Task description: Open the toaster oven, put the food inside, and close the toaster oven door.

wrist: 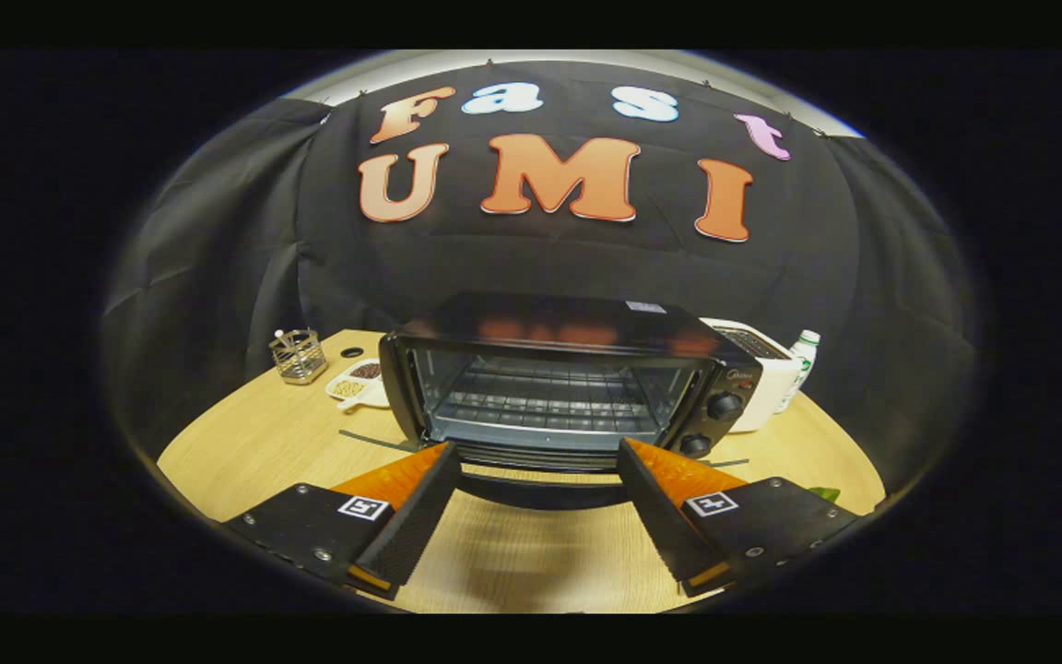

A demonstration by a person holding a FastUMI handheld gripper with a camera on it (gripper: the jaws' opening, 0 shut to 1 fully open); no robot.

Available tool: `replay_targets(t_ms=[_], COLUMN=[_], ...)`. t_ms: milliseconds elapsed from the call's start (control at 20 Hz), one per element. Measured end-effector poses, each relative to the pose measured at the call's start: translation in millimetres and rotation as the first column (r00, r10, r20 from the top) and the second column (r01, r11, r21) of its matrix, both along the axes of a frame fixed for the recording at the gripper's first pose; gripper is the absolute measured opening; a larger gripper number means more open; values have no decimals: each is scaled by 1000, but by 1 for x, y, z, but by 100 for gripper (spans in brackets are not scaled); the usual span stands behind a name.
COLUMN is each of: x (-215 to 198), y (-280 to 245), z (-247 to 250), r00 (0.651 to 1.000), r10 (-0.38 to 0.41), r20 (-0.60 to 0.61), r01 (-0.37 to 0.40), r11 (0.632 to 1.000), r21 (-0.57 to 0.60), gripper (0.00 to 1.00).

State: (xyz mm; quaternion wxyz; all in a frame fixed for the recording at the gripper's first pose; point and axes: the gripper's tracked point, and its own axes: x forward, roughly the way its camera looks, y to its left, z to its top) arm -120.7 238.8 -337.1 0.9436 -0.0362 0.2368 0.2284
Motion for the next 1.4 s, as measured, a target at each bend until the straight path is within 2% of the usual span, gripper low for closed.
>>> replay_targets(t_ms=[650, 900, 1200, 1400], x=[-48, -50, -54, -55], y=[-9, -22, -24, -27], z=[-69, -100, -100, -81], r00=[991, 975, 980, 970], r10=[12, -32, -8, -3], r20=[-132, -219, -199, -244], r01=[-21, 15, -14, -5], r11=[997, 997, 994, 999], r21=[-68, -80, -110, -34], gripper=[100, 100, 100, 100])
